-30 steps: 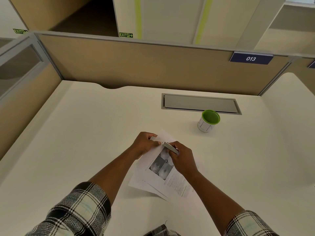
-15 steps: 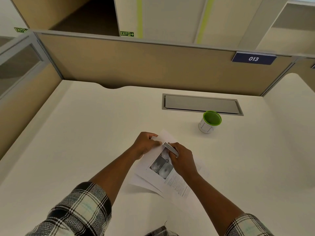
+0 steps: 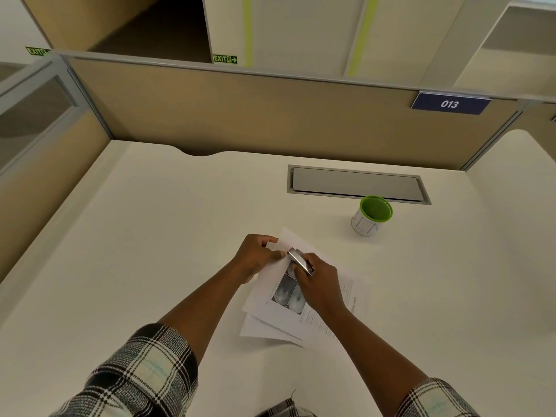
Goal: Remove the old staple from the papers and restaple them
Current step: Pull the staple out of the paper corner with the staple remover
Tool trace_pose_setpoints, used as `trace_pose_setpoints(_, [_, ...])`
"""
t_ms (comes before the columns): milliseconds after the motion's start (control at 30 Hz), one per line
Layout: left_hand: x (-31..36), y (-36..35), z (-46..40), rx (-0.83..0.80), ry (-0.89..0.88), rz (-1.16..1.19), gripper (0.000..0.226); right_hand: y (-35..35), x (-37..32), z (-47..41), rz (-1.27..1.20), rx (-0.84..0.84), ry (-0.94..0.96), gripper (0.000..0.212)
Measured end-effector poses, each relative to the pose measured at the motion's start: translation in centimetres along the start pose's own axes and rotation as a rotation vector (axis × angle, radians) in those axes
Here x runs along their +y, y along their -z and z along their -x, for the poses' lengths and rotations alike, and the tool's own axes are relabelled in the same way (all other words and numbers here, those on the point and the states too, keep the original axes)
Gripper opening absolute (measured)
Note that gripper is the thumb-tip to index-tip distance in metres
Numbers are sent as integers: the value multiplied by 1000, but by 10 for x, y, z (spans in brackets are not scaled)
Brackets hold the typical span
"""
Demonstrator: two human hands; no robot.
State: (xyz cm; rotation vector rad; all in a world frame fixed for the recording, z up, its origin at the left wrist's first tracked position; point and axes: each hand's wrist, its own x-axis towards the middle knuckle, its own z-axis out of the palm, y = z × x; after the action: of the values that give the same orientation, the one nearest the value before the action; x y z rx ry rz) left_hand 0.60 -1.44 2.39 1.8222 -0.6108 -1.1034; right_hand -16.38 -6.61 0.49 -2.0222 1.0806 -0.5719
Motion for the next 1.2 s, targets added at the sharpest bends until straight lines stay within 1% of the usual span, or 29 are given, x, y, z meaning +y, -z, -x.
trace_pose_setpoints(67, [0,1,-1,-13,14,-1,52,1,-1,1,21,-1,17,17])
trace_pose_setpoints(200, [2,1,-3,-25,42,77,37,4,-2,1,39,-31,21,20])
trace_pose_setpoints(333, [2,-1,-3,20,42,53,46,3,-3,1,55,-43,2,22])
trace_pose_setpoints(467, [1,-1,-2,28,38,32,40,4,-2,3,59,-34,20,22])
trace_pose_setpoints(567, [2,-1,-2,29,6,-29,47,4,-2,2,73,-27,38,20])
trace_pose_setpoints(667, [1,-2,-2,18,-31,-85,48,6,-3,-1,136,-23,90,17])
trace_pose_setpoints(700, [2,-2,-2,29,-38,-88,45,7,-4,-3,150,-23,105,17])
trace_pose_setpoints(767, [3,-2,-3,48,-34,-58,28,10,-6,-6,151,-17,122,17])
trace_pose_setpoints(800, [3,-2,-4,39,-25,-32,20,11,-7,-7,147,-16,127,16])
trace_pose_setpoints(833, [2,-2,-5,20,-22,-9,17,12,-7,-8,141,-21,129,16])
trace_pose_setpoints(900, [1,-1,-6,-11,-16,5,22,13,-6,-8,121,-40,120,16])
trace_pose_setpoints(1000, [0,0,-6,-3,-15,11,38,11,-1,-4,88,-52,79,15])
trace_pose_setpoints(1067, [1,-1,-5,1,-15,19,36,9,1,0,54,-42,44,16])
trace_pose_setpoints(1133, [2,-2,-5,9,-15,44,23,8,1,1,33,-33,29,17])
trace_pose_setpoints(1200, [1,-3,-5,14,-18,71,25,8,2,1,31,-37,31,17])
